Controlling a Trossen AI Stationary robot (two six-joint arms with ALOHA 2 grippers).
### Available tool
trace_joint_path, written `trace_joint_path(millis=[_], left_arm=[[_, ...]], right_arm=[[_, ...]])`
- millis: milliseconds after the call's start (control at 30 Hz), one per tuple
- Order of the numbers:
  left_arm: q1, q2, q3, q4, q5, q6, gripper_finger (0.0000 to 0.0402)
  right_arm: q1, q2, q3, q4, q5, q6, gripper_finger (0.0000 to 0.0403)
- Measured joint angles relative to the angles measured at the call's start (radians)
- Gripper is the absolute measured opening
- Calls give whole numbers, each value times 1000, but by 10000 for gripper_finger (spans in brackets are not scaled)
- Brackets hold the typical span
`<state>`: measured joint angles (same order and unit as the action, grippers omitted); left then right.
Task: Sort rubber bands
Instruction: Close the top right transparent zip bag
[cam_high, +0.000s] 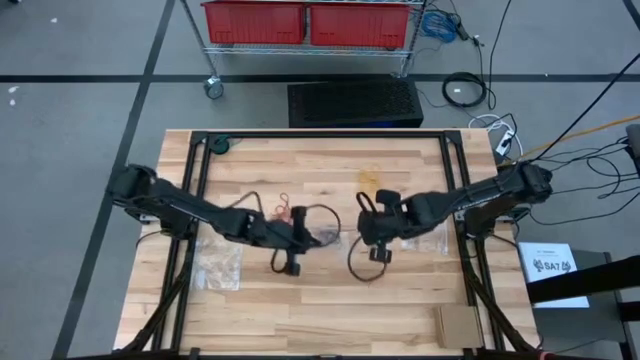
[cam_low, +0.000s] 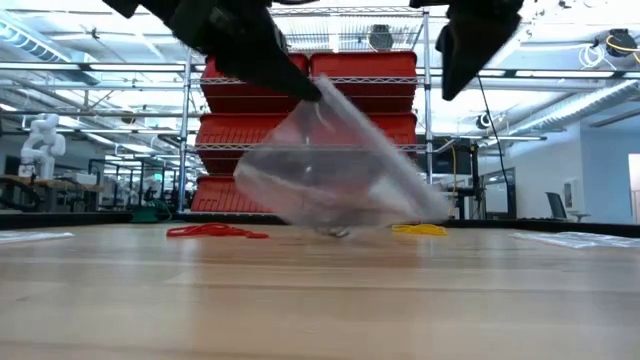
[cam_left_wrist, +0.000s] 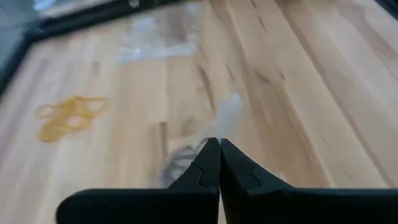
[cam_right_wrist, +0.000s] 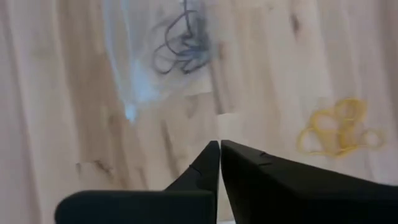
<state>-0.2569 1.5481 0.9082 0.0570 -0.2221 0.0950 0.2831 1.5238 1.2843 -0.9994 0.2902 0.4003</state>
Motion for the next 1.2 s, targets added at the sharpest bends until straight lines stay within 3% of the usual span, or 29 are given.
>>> trace_joint_path(millis=[333, 467, 833, 967, 1200], left_arm=[[-64, 148, 27, 30, 179, -197, 1], [-90, 187, 27, 57, 235, -224, 21], [-112, 240, 27, 181, 247, -349, 128], [-113, 236, 34, 205, 250, -351, 142], [-104, 235, 65, 195, 238, -319, 144]], right_arm=[[176, 0, -124, 221, -8, 182, 1], [223, 0, -186, 359, -7, 224, 0], [284, 1, -364, 728, 60, 303, 0], [303, 10, -424, 878, 78, 314, 0], [324, 14, -465, 924, 131, 370, 0]])
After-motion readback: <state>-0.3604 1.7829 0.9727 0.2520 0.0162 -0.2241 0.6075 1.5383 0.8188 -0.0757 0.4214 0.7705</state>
